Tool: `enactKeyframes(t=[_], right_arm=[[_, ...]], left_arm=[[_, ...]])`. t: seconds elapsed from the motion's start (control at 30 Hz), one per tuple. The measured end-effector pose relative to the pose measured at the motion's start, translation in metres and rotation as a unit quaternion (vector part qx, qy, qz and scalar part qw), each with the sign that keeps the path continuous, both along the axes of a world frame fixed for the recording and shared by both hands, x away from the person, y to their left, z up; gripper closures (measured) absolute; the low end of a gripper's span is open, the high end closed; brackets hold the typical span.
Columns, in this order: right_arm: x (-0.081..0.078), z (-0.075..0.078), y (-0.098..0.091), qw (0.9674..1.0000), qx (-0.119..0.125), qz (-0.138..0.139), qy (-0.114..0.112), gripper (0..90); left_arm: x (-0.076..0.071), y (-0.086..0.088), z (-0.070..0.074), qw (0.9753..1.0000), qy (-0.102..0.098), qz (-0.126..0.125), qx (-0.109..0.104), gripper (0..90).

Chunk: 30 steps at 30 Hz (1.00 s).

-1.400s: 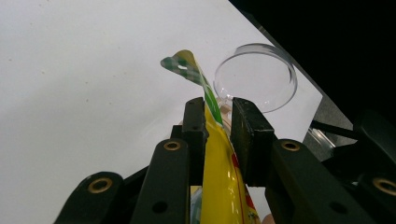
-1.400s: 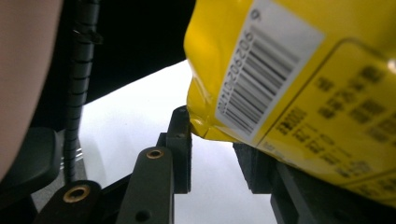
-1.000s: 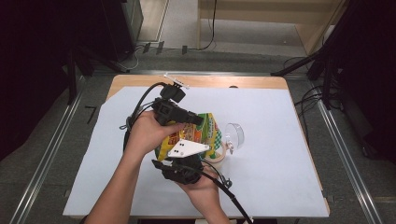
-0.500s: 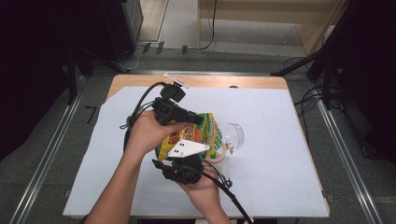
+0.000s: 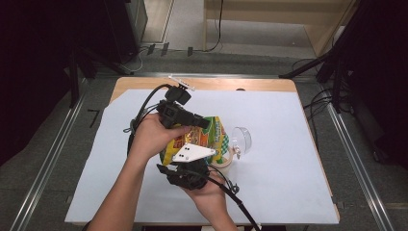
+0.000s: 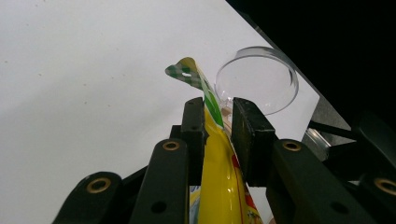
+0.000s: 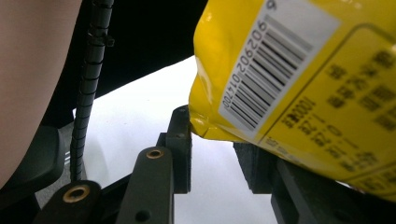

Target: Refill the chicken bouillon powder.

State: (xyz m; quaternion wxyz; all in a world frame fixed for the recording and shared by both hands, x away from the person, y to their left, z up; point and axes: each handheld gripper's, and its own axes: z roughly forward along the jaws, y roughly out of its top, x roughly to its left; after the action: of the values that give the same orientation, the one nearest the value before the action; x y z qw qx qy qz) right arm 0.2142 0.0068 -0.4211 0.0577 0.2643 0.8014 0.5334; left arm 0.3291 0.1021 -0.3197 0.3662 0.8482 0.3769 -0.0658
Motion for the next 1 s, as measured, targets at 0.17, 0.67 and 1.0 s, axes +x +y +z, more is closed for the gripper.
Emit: enactKeyframes(t=[0.17, 0.67, 1.0], right_arm=[[0.0001, 0.0014, 0.0001, 1.0, 0.0, 0.0, 0.0, 68.9], [0.0006, 0.0012, -0.0012, 1.0, 0.001, -0.003, 0.001, 68.9], [0.0003, 0.0016, -0.0014, 1.0, 0.002, -0.004, 0.002, 68.9]], left_arm=[[0.0005, 0.0006, 0.001, 1.0, -0.001, -0.001, -0.003, 75.6], [0.002, -0.0021, 0.0005, 1.0, 0.0, -0.003, 0.0, 75.5], [0.0023, -0.0021, 0.0005, 1.0, 0.002, -0.004, -0.003, 75.5]])
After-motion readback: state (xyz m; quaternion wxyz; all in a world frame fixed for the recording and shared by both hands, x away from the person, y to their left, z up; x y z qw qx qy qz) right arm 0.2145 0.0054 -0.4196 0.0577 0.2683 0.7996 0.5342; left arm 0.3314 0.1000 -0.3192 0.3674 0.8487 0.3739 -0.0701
